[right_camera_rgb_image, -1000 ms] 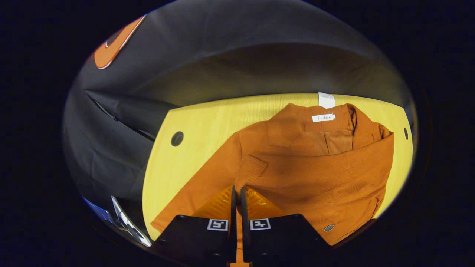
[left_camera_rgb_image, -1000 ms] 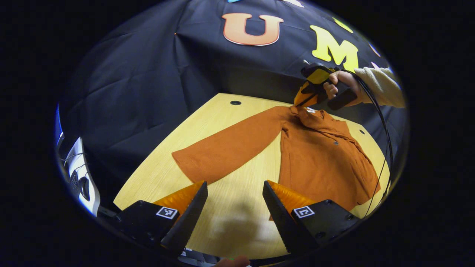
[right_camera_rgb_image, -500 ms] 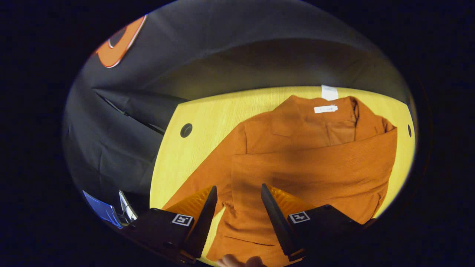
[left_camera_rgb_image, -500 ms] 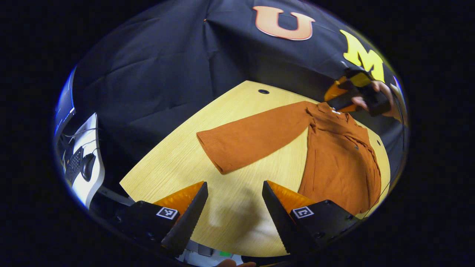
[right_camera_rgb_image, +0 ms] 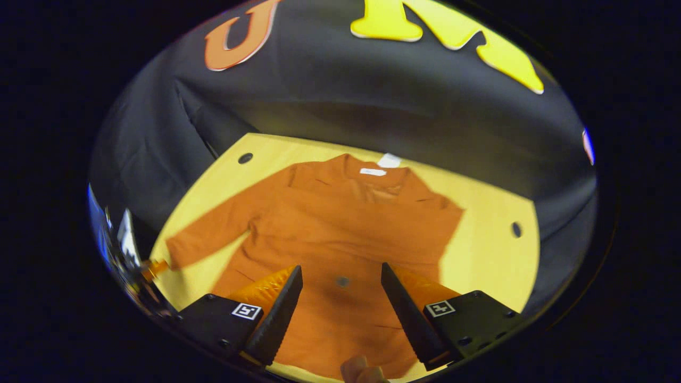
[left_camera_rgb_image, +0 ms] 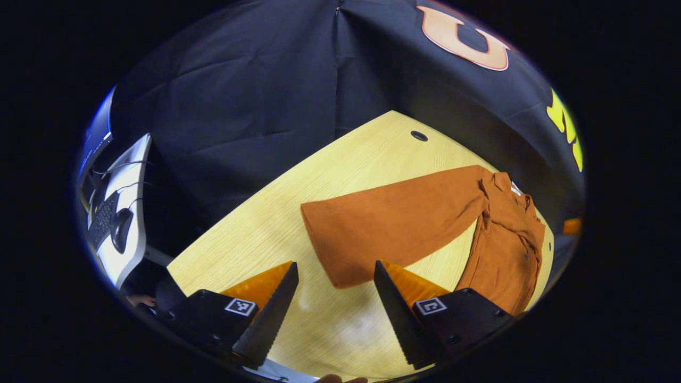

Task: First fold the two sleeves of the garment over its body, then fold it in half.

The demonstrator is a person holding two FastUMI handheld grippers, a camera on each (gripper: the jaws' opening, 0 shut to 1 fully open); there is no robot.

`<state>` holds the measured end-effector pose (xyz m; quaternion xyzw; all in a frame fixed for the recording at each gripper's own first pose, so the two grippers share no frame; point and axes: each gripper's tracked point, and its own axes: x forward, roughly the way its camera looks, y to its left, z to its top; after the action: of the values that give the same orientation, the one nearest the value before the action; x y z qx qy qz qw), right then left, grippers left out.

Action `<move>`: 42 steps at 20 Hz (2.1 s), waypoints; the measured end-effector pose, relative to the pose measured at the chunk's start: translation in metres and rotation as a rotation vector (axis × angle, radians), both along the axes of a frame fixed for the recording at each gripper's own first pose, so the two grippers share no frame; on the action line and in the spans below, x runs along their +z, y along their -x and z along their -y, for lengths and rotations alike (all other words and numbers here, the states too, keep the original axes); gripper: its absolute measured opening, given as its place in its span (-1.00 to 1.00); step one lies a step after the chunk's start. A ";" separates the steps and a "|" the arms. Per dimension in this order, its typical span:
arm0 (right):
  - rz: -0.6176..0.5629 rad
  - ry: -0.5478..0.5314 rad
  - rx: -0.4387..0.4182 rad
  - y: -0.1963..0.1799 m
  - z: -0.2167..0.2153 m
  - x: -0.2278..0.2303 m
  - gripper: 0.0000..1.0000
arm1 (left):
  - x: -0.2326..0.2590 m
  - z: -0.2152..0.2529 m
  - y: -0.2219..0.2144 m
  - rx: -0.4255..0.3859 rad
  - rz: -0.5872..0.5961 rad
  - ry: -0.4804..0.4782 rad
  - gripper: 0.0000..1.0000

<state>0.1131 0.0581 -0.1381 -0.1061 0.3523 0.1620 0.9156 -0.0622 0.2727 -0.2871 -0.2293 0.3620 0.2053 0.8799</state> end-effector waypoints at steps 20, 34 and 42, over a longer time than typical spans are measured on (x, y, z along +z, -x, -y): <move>0.110 -0.215 -1.014 0.334 0.491 0.058 0.93 | -0.027 -0.029 -0.029 0.206 -0.540 0.362 0.07; 0.083 -0.278 -1.139 0.371 0.502 0.018 0.93 | 0.001 -0.008 -0.061 0.134 -0.482 0.420 -0.94; 0.052 -0.293 -1.022 0.338 0.482 0.009 0.93 | 0.130 0.059 -0.153 -0.175 -0.316 0.271 -0.94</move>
<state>-0.2249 -0.4235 -0.1293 0.2041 0.3101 -0.2601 0.8914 0.0906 0.2134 -0.1573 -0.2783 0.5382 0.1111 0.7878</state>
